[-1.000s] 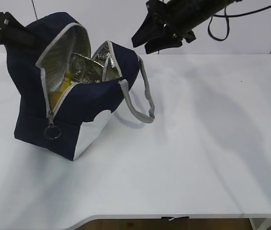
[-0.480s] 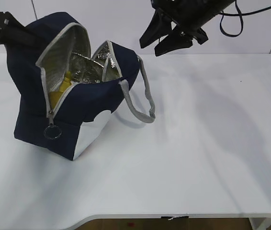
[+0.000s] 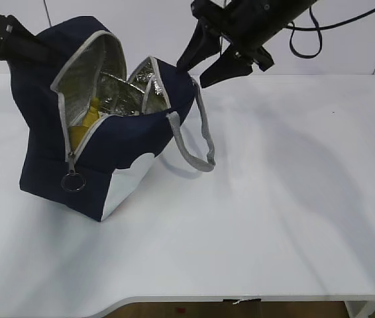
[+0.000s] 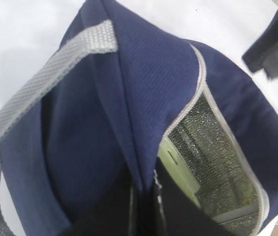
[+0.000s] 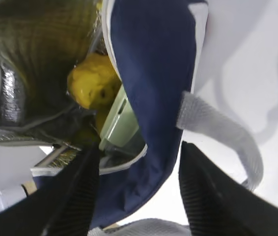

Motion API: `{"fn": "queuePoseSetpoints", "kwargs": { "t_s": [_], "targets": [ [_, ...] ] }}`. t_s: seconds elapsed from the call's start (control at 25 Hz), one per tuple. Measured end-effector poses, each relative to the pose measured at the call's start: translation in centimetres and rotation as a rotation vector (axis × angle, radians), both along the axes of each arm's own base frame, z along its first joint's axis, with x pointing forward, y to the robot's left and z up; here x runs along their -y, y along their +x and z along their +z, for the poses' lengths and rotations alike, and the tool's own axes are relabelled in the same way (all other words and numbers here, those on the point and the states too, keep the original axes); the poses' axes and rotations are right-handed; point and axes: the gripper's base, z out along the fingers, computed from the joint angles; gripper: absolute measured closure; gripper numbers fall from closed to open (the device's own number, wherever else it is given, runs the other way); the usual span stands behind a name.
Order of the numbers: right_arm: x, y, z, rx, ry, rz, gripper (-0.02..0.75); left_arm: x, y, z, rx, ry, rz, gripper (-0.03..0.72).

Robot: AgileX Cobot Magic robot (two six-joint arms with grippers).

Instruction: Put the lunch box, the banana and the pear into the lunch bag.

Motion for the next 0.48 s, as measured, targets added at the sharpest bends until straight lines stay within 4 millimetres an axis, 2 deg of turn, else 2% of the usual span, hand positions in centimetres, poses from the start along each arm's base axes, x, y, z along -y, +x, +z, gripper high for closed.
{"fn": "queuePoseSetpoints", "kwargs": {
  "t_s": [0.28,0.48],
  "targets": [
    [0.0,-0.7,-3.1,-0.106,-0.026,0.004,0.317,0.0,0.0,0.0,0.0,-0.002,0.001,0.69],
    [0.0,-0.9,-3.8,-0.121,-0.034,0.013,0.317,0.0,0.0,0.0,0.001,-0.003,0.0,0.69]
  ]
}}
